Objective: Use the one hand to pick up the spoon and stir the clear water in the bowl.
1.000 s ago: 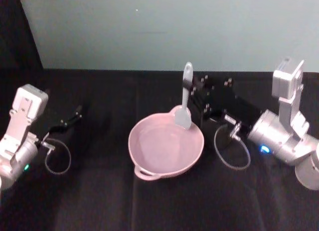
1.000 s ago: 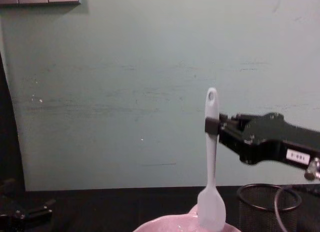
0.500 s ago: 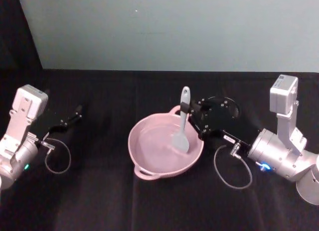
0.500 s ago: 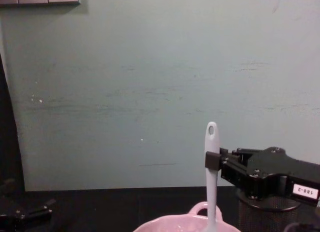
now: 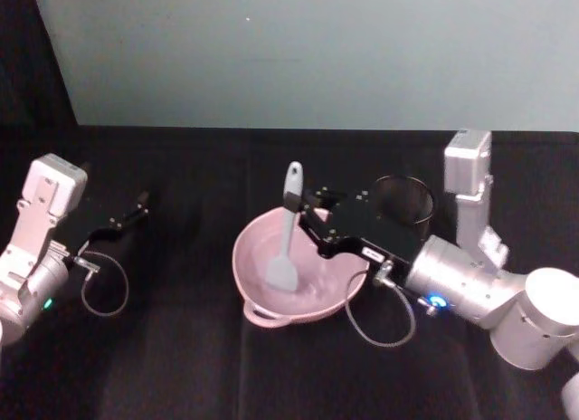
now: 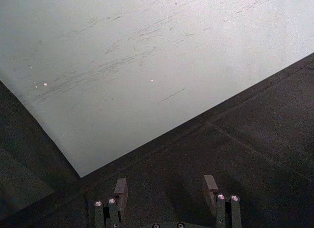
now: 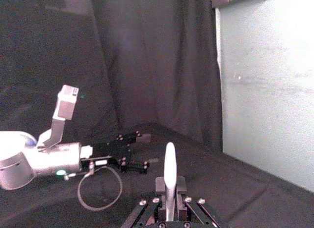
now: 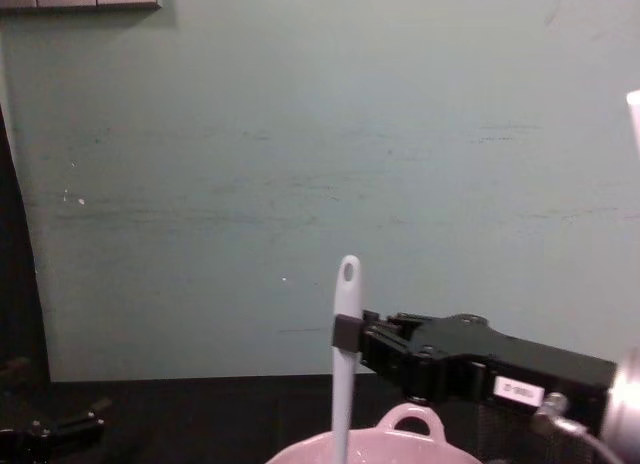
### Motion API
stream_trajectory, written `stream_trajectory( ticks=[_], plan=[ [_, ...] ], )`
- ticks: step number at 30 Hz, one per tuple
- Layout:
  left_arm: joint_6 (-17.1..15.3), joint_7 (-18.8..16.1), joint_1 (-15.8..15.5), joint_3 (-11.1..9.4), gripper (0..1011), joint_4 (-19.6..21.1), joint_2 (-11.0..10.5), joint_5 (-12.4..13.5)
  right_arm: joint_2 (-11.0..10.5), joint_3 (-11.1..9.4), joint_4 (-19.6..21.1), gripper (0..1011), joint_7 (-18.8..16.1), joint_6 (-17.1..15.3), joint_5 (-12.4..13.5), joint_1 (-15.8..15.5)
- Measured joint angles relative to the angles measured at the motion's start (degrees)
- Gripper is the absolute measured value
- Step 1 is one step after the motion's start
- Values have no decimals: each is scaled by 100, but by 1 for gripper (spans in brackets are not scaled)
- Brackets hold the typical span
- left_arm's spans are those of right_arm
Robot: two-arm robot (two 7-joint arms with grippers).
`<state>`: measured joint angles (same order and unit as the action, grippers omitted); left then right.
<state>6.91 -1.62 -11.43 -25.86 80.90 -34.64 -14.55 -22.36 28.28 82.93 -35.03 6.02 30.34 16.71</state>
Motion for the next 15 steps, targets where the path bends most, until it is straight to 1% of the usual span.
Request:
stream_trajectory(
  ticks=[3,4,6,7,9,10,13,14,15],
  plan=[
    [0,0,0,0,1011,0,0,0,133,40,-154,124,85,251,-151,64],
    [0,0,0,0,1011,0,0,0,225,57,-278,124,168,406,-277,117],
    [0,0,0,0,1011,0,0,0,316,68,-412,124,255,561,-425,175],
    [0,0,0,0,1011,0,0,0,390,70,-542,124,364,701,-597,235],
    [0,0,0,0,1011,0,0,0,458,72,-682,124,476,834,-778,300],
    [0,0,0,0,1011,0,0,0,500,74,-793,124,594,968,-981,348],
    [0,0,0,0,1011,0,0,0,521,65,-903,124,739,1115,-1214,392],
    [0,0,0,0,1011,0,0,0,510,34,-931,124,810,1192,-1335,399],
    [0,0,0,0,1011,0,0,0,496,16,-934,124,838,1223,-1377,397]
  ],
)
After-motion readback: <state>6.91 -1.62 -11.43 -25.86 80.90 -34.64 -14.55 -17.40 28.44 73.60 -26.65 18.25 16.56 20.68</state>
